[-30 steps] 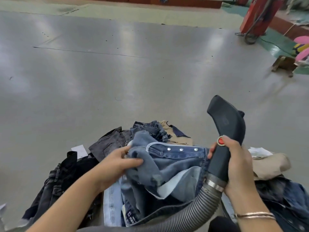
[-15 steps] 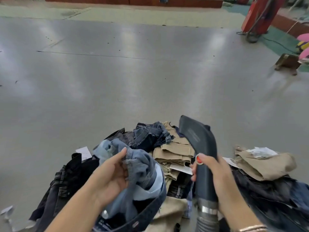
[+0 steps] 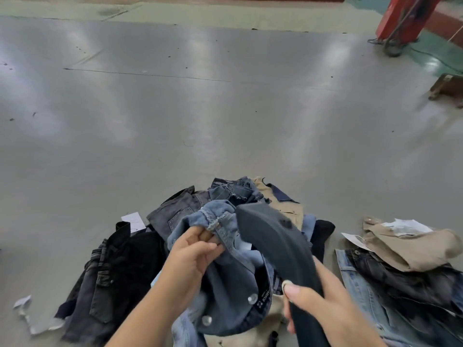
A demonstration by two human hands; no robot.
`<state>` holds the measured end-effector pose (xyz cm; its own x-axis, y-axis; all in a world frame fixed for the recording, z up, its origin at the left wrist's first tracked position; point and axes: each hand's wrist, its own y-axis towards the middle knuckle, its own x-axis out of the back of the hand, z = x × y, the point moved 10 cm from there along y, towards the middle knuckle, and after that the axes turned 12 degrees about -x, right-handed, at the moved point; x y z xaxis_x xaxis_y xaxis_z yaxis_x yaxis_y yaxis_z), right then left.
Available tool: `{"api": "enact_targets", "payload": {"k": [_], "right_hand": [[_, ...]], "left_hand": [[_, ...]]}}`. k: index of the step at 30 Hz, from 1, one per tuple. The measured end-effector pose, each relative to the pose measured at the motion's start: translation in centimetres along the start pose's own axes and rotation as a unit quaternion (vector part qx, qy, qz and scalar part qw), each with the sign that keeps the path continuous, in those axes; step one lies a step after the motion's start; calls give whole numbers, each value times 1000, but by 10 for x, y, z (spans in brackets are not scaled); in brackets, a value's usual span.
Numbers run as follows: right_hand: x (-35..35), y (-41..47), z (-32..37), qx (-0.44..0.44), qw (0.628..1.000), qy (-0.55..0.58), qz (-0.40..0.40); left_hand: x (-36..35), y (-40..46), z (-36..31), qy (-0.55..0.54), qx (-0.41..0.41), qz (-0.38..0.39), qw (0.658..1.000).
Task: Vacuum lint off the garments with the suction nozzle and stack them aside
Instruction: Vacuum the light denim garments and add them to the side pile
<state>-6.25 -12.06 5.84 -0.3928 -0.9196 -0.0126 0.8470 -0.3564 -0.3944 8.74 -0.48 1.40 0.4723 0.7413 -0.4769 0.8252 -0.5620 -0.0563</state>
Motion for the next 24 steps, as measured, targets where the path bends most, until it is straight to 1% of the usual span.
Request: {"api": "enact_targets", "payload": {"k": [2,4,7,9,14,17,18,20,22,24], "right_hand": [[-13,-2,-1,1,998,-55,29],[-20,-2,-1,-11,996,-82,30],[-18,0,0,-17,996,-83,10],[-18,-1,1,-23,997,-76,8],[-15,-1,0,-19,1000,-22,3],[-15,-5,2,-19,999,37,10],[-14,-6,3,-23,998,66,6],[0,-7,2,-26,991,126,-37],[16,-8,5,-24,984,163,-70],[18,-7,6,-36,985,159,-54]], "left_hand": [[-2,1,1,-12,11,31,999],[-7,-3,3,-5,31,61,998],[-9,-7,11,59,68,97,991],[-12,-7,13,77,81,117,987],[-19,-6,13,60,85,144,984],[-23,-4,13,45,80,142,986],[-23,-2,12,38,74,137,987],[-20,0,9,24,67,119,990],[-18,0,8,43,60,115,991],[-24,-4,15,100,59,139,984]]}}
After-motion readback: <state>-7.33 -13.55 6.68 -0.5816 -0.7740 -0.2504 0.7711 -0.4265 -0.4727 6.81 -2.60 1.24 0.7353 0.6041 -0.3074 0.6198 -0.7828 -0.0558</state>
